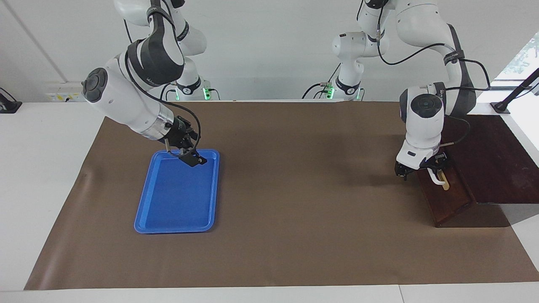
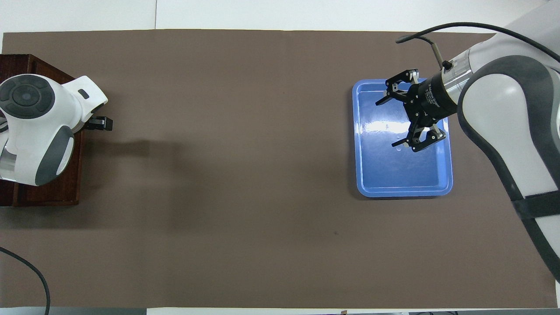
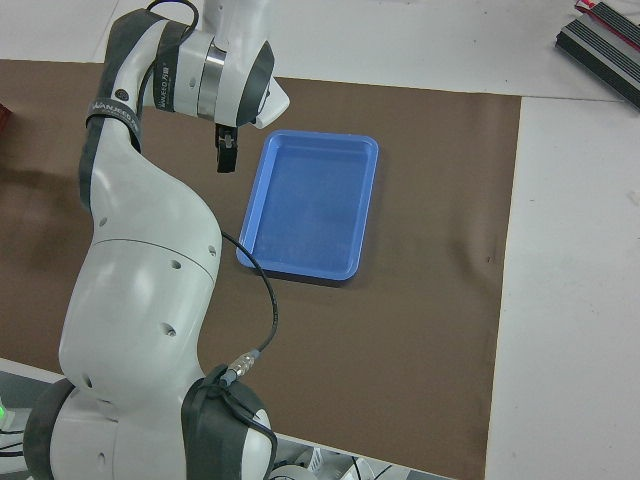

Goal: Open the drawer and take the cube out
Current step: 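Pull the drawer open with the left gripper while the right gripper rises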

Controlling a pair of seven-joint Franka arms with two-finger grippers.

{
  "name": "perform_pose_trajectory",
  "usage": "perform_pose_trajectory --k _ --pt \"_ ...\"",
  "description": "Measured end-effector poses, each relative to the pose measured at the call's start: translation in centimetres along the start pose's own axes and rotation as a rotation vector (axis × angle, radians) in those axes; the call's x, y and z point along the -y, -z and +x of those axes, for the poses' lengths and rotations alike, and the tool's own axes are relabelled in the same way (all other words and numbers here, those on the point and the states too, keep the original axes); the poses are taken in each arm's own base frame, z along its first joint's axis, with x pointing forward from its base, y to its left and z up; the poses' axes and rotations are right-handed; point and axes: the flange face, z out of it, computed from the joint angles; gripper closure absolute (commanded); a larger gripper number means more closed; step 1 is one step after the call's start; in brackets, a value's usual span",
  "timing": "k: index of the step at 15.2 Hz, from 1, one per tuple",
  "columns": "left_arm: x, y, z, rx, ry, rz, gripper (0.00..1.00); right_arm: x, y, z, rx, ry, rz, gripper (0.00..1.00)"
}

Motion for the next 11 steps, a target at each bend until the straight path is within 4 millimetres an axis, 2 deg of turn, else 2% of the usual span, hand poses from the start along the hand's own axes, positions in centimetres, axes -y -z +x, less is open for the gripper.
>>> perform_pose_trajectory --k 4,7,9,11 --pt "-5.5 2.2 0.5 -0.039 0.092 -0.028 0.0 0.3 -2.9 0.7 0.137 -0.067 0.045 0.0" --pt "-8.5 3.7 0.7 -0.043 0.119 -0.092 0.0 1.1 -5.2 0.9 0.255 -0.058 0.055 0.0" --pt "-9.6 4.2 0.8 -0.046 0.133 -0.106 0.0 1.8 -6.8 1.5 0.323 -0.024 0.069 0.0" --pt "-9.8 4.2 0.9 -0.046 0.14 -0.107 0.0 2.4 -8.1 2.1 0.378 0.02 0.092 0.0"
